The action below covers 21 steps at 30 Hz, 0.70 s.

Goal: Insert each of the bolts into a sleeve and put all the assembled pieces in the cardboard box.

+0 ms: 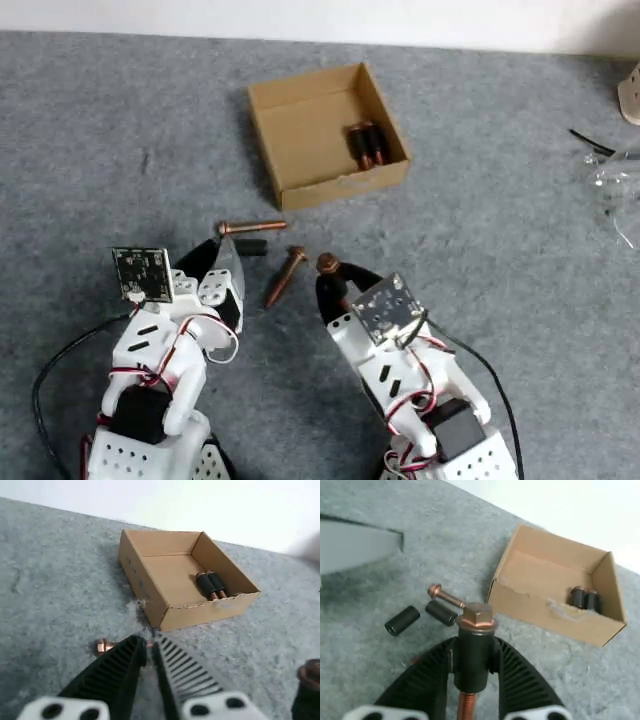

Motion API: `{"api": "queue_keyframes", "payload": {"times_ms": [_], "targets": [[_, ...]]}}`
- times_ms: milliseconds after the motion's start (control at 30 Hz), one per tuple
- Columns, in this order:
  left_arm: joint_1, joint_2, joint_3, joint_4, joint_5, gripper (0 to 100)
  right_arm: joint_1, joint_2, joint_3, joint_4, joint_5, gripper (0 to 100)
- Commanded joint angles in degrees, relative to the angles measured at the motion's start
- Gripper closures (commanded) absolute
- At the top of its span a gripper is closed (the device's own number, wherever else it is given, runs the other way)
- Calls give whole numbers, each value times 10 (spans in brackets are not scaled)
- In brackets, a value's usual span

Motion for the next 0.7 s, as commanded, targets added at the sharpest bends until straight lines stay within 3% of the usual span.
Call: {"api": "queue_keyframes", "payload": {"times_ms": [0,133,333,667], "targets": [[-9,-4,-29,12,-98,994,9,-9,-5,-37,6,995],[-22,-4,-26,42,-222,994,10,-9,-5,-38,6,995],[-30,-4,22,0,-219,994,10,-9,15,-44,6,995],[-44,-6,75,-62,-219,993,7,-9,117,-143,5,995]]}}
